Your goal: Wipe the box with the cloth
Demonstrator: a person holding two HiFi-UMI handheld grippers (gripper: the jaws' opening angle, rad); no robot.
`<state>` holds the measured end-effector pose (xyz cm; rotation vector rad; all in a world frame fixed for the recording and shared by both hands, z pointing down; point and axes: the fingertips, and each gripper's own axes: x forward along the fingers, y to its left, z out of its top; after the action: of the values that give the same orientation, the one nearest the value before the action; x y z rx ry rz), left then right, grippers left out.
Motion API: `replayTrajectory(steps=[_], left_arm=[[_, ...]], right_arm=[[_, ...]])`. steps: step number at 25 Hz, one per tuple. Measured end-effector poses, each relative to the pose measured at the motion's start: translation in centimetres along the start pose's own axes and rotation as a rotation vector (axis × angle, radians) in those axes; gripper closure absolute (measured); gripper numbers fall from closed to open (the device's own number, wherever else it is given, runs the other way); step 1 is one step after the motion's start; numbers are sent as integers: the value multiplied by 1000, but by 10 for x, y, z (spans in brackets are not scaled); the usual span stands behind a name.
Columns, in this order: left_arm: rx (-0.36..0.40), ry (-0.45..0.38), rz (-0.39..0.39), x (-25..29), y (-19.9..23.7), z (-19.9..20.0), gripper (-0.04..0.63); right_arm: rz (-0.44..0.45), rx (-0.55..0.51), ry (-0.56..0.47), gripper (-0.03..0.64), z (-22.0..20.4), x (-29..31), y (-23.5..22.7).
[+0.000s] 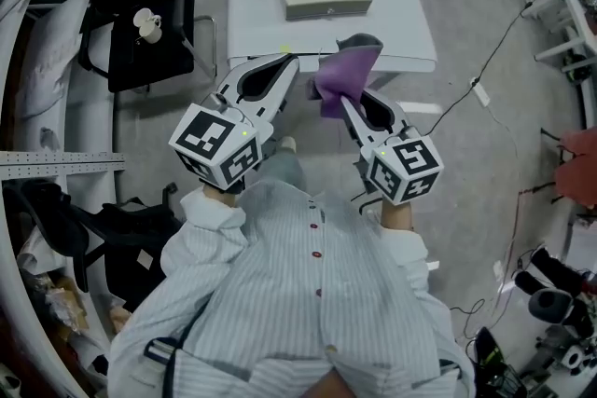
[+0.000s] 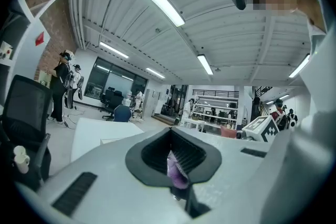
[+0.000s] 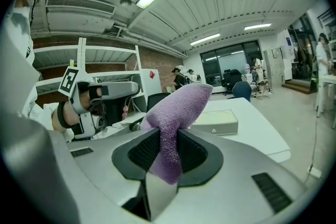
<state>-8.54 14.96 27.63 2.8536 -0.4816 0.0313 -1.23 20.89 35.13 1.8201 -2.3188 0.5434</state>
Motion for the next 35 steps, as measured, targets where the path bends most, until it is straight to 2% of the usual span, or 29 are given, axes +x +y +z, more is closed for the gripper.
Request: replayTrajectory(steps=[14, 26, 35], left_arm=[[-15, 34, -23, 66, 114, 15, 586], [-56, 83, -34, 106, 156, -2, 586], [-76, 80, 20, 159, 187, 4, 586]], right_arm=[[-29, 5, 24, 520, 46, 114, -58], [-95, 34, 51, 520, 49, 144, -108], [-42, 45, 77, 520, 64, 182, -162]])
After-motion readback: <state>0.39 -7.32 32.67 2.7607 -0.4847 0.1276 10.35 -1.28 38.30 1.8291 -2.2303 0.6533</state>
